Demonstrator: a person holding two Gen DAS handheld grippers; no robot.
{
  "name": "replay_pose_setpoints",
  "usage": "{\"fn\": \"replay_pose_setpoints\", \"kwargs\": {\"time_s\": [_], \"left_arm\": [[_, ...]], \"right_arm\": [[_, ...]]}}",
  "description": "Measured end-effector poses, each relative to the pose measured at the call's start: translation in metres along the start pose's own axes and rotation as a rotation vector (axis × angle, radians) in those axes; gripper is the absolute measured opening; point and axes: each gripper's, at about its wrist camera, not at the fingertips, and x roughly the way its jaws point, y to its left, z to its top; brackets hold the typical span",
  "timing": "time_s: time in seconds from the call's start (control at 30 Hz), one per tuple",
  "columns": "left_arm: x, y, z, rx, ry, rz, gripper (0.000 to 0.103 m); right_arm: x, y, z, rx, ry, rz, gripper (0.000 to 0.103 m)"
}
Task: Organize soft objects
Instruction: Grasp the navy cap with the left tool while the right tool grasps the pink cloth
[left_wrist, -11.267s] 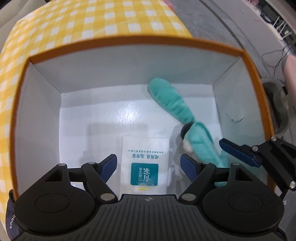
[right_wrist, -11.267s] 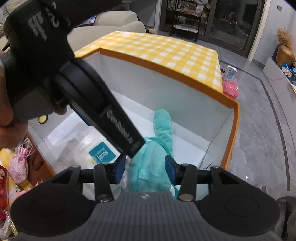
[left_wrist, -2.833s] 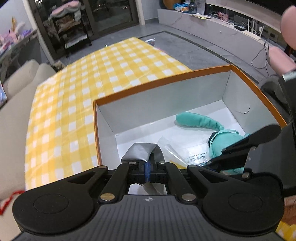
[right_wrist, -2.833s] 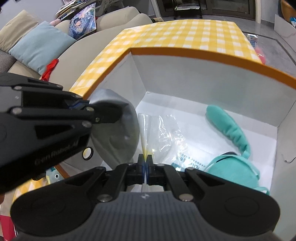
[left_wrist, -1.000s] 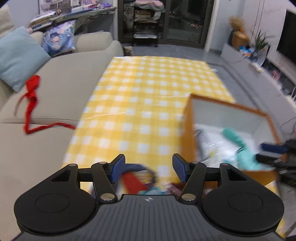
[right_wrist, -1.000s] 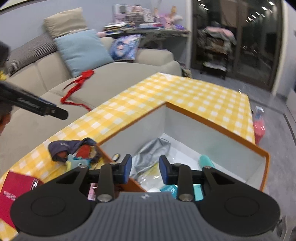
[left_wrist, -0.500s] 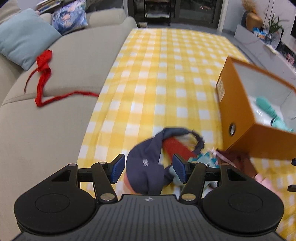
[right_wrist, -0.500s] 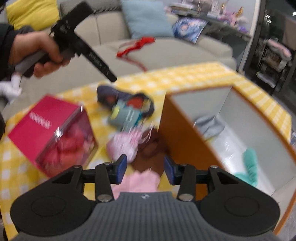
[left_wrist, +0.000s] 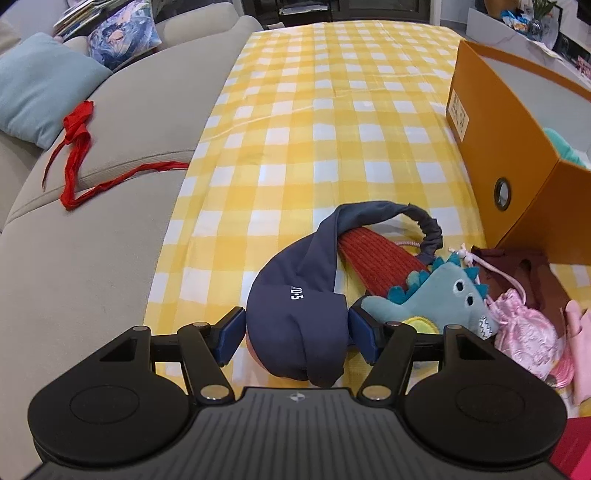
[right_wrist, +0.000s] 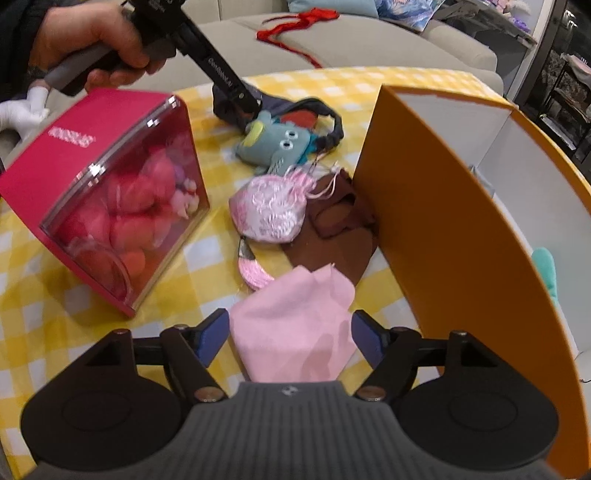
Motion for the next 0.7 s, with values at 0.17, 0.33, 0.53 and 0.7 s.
{"fn": "replay_pose_setpoints", "kwargs": {"time_s": [0.17,0.33,0.53,0.7], "left_arm": [[0.009,0.000,0.002,0.024,0.002,-0.001,0.074],[0.014,-0.001,0.005,0.036,-0.001,0.003,0.072],[0.011,0.001,0.008,0.019,-0.017,-0.025,0.056],[0.005,0.002,0.009,0.025,-0.043,-0.031,0.032]], "right_arm": [[0.013,0.000,-0.004,-0.003,0.029,0.024,0.073],[0.025,0.002,-0.004,-0.005,0.059,0.027,0.078],[0.037,-0.006,-0.001,0.075,0.087,0.007,0.088],[0.035,-0.008,0.001,0.087,0.076,-0.007,0.070]]}}
